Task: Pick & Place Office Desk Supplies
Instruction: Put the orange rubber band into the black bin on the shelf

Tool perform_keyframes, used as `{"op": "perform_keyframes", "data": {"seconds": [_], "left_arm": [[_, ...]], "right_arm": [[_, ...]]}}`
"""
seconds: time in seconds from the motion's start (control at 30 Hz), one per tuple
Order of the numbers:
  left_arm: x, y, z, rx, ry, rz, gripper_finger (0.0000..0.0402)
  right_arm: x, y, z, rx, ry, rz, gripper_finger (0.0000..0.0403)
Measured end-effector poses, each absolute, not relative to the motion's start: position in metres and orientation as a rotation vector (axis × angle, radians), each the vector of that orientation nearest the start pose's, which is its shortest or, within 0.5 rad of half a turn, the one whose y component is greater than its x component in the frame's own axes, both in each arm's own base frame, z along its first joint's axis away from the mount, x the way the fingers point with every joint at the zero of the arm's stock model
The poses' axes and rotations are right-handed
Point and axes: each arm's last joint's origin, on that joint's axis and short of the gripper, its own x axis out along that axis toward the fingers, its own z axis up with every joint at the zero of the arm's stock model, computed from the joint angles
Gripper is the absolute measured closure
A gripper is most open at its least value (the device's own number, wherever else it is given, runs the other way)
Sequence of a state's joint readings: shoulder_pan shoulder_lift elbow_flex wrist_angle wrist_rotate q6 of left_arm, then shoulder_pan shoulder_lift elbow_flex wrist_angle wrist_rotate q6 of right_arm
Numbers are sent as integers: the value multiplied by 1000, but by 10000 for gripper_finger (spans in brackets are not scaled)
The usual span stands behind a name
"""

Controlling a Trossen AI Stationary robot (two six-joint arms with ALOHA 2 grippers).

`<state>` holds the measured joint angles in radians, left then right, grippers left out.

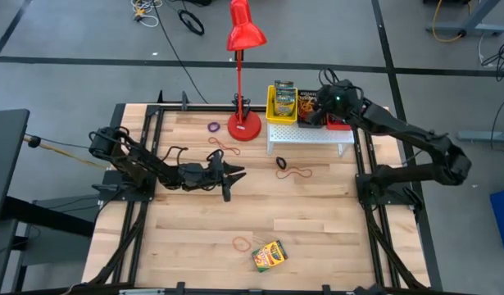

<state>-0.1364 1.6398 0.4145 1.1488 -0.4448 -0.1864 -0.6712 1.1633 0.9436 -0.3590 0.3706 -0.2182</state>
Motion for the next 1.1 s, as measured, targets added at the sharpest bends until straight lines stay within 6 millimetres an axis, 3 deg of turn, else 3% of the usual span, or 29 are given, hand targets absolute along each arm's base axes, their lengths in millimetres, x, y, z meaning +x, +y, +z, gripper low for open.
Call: {"op": "perform_keyframes", "data": {"seconds": [0.17,0.3,0.4,0.67,0.83,0.97,1.1], "left_arm": [[270,-25,149,-161,49,314,298],[270,-25,149,-167,49,315,298],[270,-25,148,-176,53,315,298],[270,-25,146,-189,70,317,298],[270,-26,146,-219,71,274,298],[271,-27,146,-222,73,257,298],[271,-27,146,-222,73,257,298]], "right_arm": [[180,-162,301,125,788,-931,180],[176,-166,319,268,812,-922,187],[173,-171,332,323,811,-901,182],[174,-186,326,468,906,-828,170],[177,-188,338,477,906,-815,172],[178,-192,343,562,950,-783,193],[182,-201,330,643,1026,-780,245]]}}
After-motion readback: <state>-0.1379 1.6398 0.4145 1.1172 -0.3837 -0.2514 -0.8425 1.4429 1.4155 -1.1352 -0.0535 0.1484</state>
